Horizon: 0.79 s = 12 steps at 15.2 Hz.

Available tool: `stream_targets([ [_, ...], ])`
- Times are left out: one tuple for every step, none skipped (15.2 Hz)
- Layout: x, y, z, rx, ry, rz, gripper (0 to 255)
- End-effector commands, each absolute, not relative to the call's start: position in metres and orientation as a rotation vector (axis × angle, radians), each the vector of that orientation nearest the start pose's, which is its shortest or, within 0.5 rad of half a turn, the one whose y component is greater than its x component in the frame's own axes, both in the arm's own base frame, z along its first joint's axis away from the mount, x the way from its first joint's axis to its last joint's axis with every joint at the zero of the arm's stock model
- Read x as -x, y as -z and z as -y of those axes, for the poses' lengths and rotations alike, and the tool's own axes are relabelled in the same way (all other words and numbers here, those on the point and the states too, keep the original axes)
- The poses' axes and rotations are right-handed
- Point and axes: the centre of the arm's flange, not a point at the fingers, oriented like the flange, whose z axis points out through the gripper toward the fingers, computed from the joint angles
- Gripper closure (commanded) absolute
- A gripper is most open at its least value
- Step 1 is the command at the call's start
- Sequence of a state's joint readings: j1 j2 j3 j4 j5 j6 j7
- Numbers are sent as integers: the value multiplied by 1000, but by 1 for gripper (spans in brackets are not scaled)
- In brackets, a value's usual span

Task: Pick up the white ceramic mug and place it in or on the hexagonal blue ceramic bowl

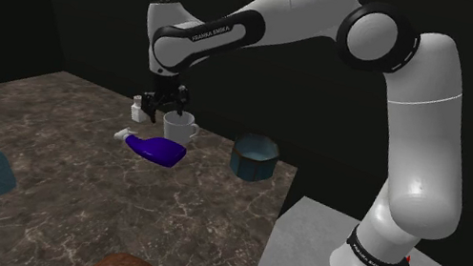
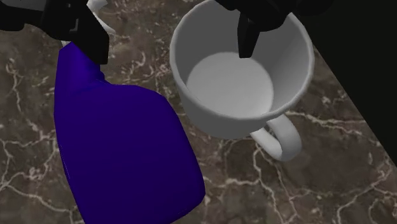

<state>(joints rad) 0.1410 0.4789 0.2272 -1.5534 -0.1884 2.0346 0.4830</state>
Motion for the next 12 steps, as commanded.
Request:
stream_targets([
  [-654,-368,-217,3192,68,-92,0],
  [-655,-363,-217,3192,68,-92,0],
  [-655,-357,-217,3192,68,-92,0],
  [-655,-352,-217,3192,68,-92,0],
  [-655,-349,-216,3192,68,-92,0],
  [-655,-349,-216,3192,68,-92,0],
  [-655,-349,-216,3192,68,-92,0],
  [-655,-349,-216,3192,68,-92,0],
  [-655,-349,-216,3192,68,-92,0],
  [-655,-349,-216,3192,68,-92,0],
  [-655,-349,-216,3192,68,-92,0],
  [-655,-349,-216,3192,68,-92,0],
])
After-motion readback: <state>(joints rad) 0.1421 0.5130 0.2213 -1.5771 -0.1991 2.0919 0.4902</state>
